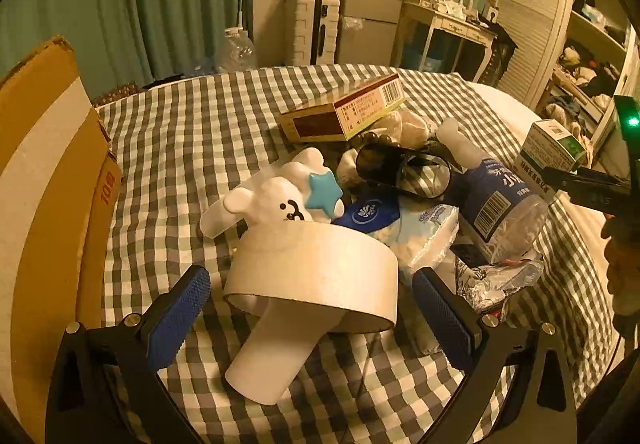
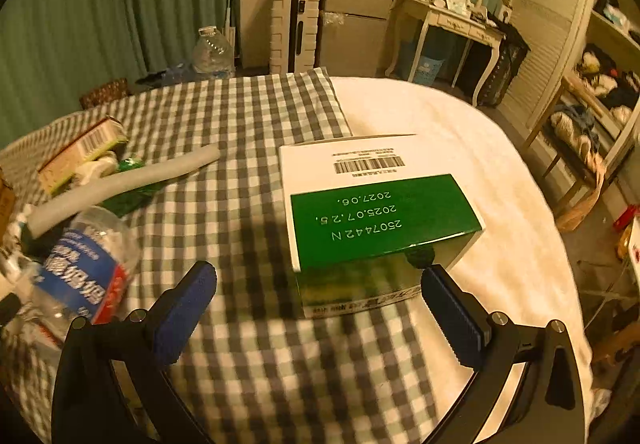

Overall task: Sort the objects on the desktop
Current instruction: 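Reach the right gripper toward the green-and-white medicine box, then grasp the green-and-white box with the right gripper while the left gripper grasps the white cup holder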

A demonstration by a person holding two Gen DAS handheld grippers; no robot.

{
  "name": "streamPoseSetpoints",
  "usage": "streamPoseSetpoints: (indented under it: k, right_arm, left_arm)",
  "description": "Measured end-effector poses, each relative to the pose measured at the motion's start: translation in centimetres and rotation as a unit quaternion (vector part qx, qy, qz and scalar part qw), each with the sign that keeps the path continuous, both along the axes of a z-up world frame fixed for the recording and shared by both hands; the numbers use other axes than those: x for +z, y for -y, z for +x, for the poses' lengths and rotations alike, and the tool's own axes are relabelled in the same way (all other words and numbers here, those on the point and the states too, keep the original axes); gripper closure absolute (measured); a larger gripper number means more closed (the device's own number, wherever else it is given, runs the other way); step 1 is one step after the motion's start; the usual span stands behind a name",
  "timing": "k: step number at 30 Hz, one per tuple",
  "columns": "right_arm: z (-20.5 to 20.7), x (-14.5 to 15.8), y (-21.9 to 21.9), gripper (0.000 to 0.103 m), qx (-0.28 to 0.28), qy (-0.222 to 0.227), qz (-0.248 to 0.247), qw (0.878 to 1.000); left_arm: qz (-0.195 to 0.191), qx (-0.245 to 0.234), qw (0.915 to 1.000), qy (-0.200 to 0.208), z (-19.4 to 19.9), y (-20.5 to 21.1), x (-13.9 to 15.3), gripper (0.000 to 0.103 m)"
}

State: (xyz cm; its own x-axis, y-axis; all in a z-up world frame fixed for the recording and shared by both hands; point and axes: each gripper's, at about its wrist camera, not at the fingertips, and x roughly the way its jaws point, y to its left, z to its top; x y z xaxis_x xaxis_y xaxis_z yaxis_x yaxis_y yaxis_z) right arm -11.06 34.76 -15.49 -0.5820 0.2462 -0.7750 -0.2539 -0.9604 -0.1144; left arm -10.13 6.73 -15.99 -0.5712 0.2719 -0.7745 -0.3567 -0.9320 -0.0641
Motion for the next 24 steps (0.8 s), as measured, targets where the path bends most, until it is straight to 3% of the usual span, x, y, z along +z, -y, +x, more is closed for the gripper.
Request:
streamPoseSetpoints:
  k: [3,5,10,11,15,17,18,19,22,24]
  right_arm:
    - [-0.7,-0.5,-0.7,0.003,-0.003,0.006,0.007,1.0]
    - [-0.8,-1.0,-1.3,0.008,-0.01,0.013,-0.006,1.0]
    - [-0.9,-1.4,-1.8,0.038,-0.005,0.017,-0.039,0.999]
    - [-0.9,-1.4,-1.7,0.039,-0.002,0.019,-0.038,0.999]
    - [-0.3,-0.1,-1.5,0.039,0.005,0.007,-0.033,0.999]
    - [0.3,1.2,-1.1,0.025,0.018,-0.001,-0.008,1.0]
    - [0.4,1.6,-0.9,0.012,0.025,-0.002,0.006,1.0]
    - [0.7,2.1,-0.7,0.009,0.039,-0.008,0.032,0.999]
    - [0.7,2.7,-0.7,0.009,0.059,-0.027,0.071,0.995]
    - [0.0,2.8,-1.2,0.009,0.081,-0.03,0.047,0.995]
  left_arm:
    - [-0.004,-0.001,0.9999,-0.009,0.2,0.1,0.2,0.001]
    - [-0.001,-0.007,1.0,-0.006,0.3,0.1,0.2,0.008]
    - [-0.01,-0.016,0.9997,-0.017,0.5,-0.4,0.5,0.017]
    - [-0.01,-0.016,0.9997,-0.018,0.5,-0.5,0.5,0.018]
    - [-0.005,-0.013,0.9998,-0.016,0.3,-0.3,0.4,0.018]
    - [-0.005,-0.013,0.9997,-0.018,0.3,-0.2,0.4,0.018]
    - [-0.005,-0.014,0.9997,-0.018,0.3,-0.2,0.4,0.018]
    - [-0.006,-0.014,0.9997,-0.019,0.4,-0.2,0.4,0.018]
    - [-0.005,-0.014,0.9996,-0.022,0.5,-0.1,0.7,0.018]
    - [-0.003,-0.012,0.9996,-0.024,0.5,-0.1,1.2,0.018]
